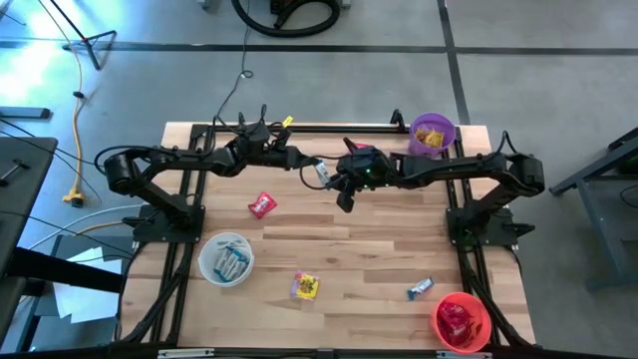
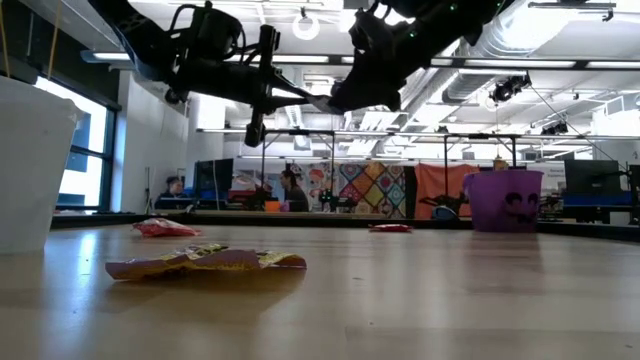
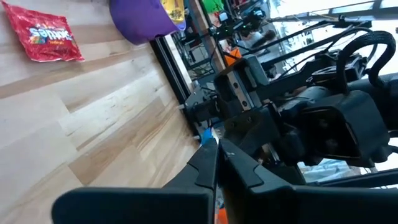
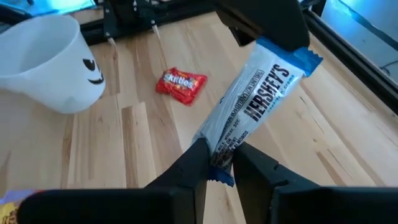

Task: Sort candy
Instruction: Put the white chocolate bar into the white bin

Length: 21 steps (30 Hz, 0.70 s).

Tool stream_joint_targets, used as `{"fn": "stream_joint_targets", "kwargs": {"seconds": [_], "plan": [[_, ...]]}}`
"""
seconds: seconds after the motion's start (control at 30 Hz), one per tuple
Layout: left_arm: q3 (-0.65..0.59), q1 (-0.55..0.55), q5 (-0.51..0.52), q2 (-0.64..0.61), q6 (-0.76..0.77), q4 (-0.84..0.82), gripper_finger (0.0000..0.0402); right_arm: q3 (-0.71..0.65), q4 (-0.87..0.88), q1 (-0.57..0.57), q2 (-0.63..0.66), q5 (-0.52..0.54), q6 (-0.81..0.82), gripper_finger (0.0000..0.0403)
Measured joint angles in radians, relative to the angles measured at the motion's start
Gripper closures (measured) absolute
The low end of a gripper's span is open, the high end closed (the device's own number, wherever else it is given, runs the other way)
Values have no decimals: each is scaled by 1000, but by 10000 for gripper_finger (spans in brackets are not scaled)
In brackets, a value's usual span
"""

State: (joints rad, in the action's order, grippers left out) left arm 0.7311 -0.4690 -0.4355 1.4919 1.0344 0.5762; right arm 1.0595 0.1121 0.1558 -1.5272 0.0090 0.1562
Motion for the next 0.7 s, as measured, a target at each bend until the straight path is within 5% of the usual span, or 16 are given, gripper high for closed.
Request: {"fn": "stream_joint_targets", "kwargs": {"seconds": [0.27, 0.7], "plan": [[0, 0, -43, 0, 28, -2, 367, 0, -20, 0, 0, 0, -21, 393], [0, 20, -111, 0, 37, 1, 239, 0, -15, 0, 0, -15, -26, 392]]}}
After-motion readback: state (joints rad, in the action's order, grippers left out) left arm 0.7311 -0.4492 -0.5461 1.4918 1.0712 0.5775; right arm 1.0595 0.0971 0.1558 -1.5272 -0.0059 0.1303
